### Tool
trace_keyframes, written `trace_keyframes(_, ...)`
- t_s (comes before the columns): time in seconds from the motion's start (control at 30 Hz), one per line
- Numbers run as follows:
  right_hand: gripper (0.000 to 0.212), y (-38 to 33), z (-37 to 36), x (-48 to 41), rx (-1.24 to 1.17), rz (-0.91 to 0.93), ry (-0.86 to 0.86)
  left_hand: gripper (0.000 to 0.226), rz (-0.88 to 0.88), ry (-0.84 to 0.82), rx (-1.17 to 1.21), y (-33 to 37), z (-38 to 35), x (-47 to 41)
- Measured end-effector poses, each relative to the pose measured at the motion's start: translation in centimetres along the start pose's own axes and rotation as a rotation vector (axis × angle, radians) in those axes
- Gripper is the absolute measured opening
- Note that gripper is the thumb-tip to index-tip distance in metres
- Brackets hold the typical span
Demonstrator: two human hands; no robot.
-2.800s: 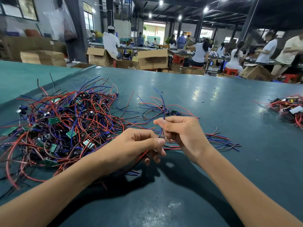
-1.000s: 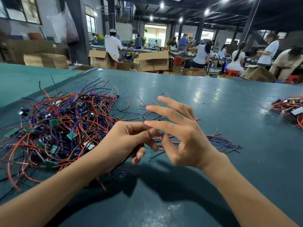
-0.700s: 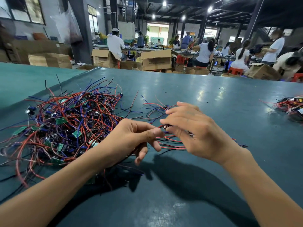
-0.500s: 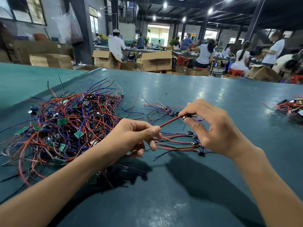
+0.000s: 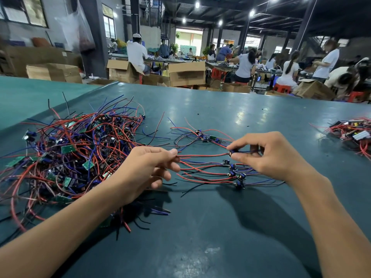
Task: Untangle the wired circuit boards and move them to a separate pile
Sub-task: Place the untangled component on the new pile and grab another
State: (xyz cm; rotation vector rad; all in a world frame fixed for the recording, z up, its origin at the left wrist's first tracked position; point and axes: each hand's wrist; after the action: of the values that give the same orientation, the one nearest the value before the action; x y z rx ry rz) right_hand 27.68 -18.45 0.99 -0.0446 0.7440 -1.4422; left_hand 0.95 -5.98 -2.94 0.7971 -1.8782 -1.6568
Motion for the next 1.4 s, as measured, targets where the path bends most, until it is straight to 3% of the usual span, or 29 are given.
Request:
trace_keyframes(0.17,0.031,1.4,1.1,0.2,-0.120,-0.099,-0.194,0.024,0.037,-0.048,-0.285,-0.7,-0.6,0.3)
trace_keyframes(0.3,0.037,3.8,2.0,0.5,-0.088,-0.341,-0.367,0.028,0.071,-0.027,-0.528,-1.3,-0.8,0.1)
trace_keyframes(0.4,0.031,4.8,2.1,0.8,-0.048,-0.463,-0.433,0.027,0.125,-0.022,-0.581,-1.2,-0.7,0.0)
trace_keyframes(0.73,0.018,4.8,1.6,1.0,-0.147,-0.619,-0.473,0.030,0.224,0.026,-0.642,-1.1,-0.7,-0.6)
trace_keyframes(1.0,0.019,4.4,1.4,1.1,-0.101,-0.596,-0.453,0.038,0.227,0.111,-0.717,-1.3,-1.0,-1.0)
trace_keyframes(1.23,0.050,4.1,0.6,0.9,-0.084,-0.404,-0.295,0.033,0.235,0.134,-0.733,-1.2,-1.4,-0.7)
trace_keyframes(1.4,0.039,3.9,0.4,1.0,-0.155,-0.428,-0.391,0.030,0.230,0.128,-0.722,-1.2,-1.2,-0.5)
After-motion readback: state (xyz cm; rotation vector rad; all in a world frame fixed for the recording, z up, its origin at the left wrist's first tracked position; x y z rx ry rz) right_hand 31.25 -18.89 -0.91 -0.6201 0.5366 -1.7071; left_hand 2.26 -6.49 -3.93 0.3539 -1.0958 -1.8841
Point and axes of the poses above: each hand's wrist, its own x-axis away from the middle knuckle, its own z-axis out of the back of the hand, y = z × x, and after that the axes turned 5 degrees about -y, right-handed
